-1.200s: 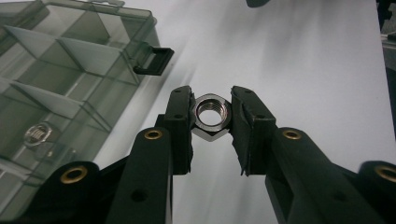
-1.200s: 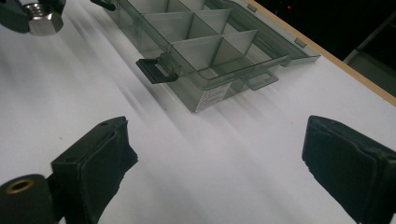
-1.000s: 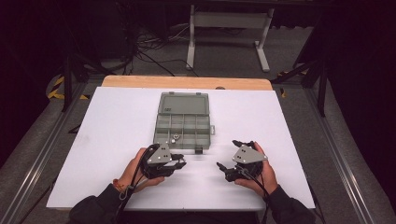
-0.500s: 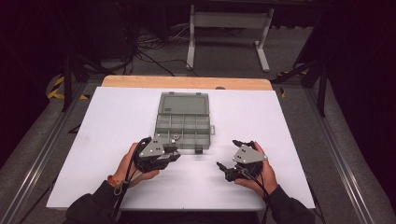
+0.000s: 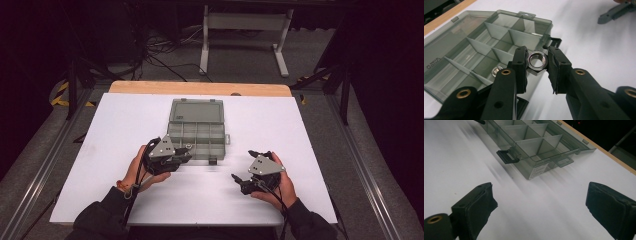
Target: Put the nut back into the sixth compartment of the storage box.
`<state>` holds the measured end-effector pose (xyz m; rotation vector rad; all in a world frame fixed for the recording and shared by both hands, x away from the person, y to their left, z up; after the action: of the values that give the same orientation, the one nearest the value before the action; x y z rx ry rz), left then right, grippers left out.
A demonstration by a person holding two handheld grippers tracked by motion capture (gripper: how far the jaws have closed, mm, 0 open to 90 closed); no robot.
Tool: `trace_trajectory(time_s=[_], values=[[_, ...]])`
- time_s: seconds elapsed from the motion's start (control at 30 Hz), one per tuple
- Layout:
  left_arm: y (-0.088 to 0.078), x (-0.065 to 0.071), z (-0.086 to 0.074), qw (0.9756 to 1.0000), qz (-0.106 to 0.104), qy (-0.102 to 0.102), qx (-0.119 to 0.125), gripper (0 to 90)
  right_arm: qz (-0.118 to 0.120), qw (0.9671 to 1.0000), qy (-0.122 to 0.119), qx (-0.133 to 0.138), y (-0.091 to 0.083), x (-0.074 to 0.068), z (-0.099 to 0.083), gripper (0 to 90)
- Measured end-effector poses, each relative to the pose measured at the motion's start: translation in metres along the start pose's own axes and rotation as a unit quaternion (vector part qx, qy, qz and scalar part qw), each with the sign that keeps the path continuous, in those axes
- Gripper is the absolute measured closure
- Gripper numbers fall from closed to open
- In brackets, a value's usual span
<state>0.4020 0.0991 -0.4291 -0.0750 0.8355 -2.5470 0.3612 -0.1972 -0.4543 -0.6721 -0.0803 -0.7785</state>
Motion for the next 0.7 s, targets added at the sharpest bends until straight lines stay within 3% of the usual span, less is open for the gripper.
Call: trace_trajectory(time_s=[0.43,0.7], values=[[0.013,-0.022,0.0,0.9995,0.01,-0.03,-0.005,70.0,0.001,1.0,-0.001,-0.006,0.003,-0.001,-0.002,8.3],[0.025,-0.03,-0.002,0.9992,0.008,-0.037,-0.015,69.9,0.001,1.0,-0.001,-0.008,0.004,0.0,-0.002,8.3]])
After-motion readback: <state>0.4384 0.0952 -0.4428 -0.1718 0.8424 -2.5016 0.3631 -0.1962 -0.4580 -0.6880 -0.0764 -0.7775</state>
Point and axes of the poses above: each handheld gripper's, and its own axes: y roughly forward along the jaws, z roughly out of its top, x roughly to its right, the point moved 3 cm from there along y, roughly forward along the jaws, and after that the axes turned 2 degrees about -x, right-handed, at the moved point
